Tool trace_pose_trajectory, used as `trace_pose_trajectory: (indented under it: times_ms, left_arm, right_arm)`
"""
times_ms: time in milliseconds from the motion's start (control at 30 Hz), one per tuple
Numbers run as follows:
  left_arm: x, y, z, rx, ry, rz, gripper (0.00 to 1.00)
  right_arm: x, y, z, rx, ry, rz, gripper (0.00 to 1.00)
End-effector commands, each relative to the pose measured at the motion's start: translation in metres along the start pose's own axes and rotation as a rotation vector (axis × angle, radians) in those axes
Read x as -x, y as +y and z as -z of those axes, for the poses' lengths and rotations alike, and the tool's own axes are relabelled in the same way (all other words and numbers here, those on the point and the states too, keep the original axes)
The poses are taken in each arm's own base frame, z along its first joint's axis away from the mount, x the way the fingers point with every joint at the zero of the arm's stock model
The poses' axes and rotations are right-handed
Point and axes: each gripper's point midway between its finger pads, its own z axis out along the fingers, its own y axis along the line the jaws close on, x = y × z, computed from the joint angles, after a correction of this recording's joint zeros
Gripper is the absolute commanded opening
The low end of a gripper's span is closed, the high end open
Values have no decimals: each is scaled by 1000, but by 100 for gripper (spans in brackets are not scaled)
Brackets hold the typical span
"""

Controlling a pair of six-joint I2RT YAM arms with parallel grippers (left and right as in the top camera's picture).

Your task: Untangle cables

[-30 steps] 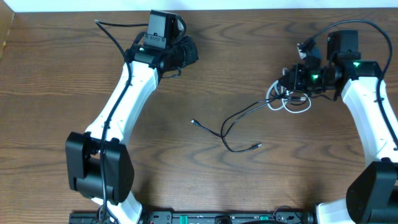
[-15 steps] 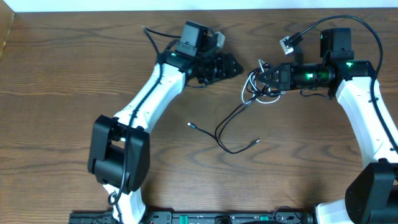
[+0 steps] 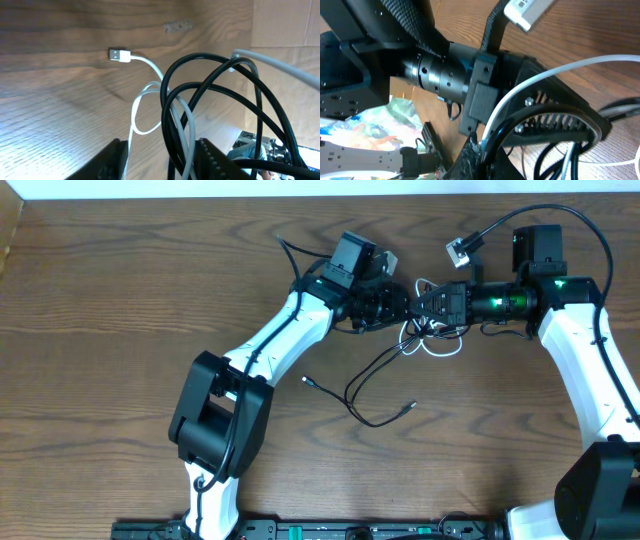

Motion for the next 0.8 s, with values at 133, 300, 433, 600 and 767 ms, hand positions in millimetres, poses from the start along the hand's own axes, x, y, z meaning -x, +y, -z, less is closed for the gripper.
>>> trace_pose_trajectory:
  times_ms: [133, 300, 433, 600, 767]
  left_arm:
    - [-10, 12, -23, 24, 40, 5, 13]
    - [9, 53, -4, 198, -44, -4, 8]
    - [26, 72, 48, 331, -127, -1, 7]
    - [41, 52, 113, 372, -246, -79, 7]
    - [48, 20, 157, 334, -349, -124, 7]
  right_arm:
    - [6, 18, 4, 43, -15, 61, 1]
    - [6, -31, 11, -233, -35, -87, 1]
    - [-7, -119, 59, -809, -110, -296, 1]
    - [-24, -147, 66, -933, -79, -333, 1]
    - [-34, -160, 53, -911, -22, -356, 1]
